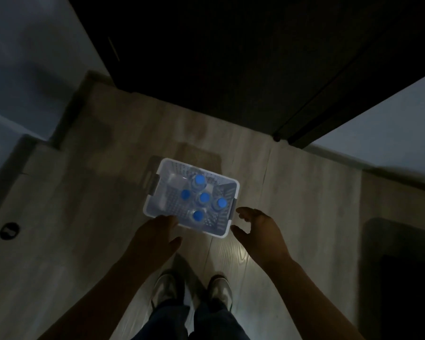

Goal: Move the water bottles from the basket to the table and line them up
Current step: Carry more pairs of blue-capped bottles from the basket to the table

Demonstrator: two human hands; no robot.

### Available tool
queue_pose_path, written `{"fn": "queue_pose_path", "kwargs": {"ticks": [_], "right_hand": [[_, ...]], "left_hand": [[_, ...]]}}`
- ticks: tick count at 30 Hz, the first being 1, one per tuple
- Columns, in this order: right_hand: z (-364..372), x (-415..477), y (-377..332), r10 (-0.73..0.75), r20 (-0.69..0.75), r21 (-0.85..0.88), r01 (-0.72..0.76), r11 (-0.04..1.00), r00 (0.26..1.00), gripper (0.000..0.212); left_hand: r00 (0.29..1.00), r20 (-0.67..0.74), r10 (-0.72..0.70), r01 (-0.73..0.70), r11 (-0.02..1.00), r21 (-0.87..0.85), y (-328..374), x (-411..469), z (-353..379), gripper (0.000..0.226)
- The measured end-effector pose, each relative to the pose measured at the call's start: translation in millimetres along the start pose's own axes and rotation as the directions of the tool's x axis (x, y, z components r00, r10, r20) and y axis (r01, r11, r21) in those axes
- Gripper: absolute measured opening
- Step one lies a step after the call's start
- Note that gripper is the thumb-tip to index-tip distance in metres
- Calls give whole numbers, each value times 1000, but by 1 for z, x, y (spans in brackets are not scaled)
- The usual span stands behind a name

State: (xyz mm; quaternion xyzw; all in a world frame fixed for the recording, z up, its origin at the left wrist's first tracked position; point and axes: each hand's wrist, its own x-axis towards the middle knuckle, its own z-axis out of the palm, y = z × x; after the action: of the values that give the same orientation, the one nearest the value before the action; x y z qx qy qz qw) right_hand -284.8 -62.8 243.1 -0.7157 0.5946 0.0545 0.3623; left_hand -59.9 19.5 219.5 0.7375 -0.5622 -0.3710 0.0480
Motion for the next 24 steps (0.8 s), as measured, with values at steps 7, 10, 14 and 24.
{"fn": "queue_pose_path", "kwargs": {"ticks": [7,10,14,24], "right_hand": [[78,61,56,-94,-66,21,95,995,993,49],[108,83,79,-141,-131,59,149,987,981,49],[136,109,104,-234,-260,34,251,967,937,51],[174,147,140,-355,-377,-43,367,929,855,54]], "left_hand": [[975,-118,188,-190,982,-4,-49,57,76,40],[957,-151,248,-255,966,-29,-65,80,100,40],[938,-169,304,-319,945,-71,-85,107,126,43],[839,-280,466,-460,883,91,-104,136,163,46]]}}
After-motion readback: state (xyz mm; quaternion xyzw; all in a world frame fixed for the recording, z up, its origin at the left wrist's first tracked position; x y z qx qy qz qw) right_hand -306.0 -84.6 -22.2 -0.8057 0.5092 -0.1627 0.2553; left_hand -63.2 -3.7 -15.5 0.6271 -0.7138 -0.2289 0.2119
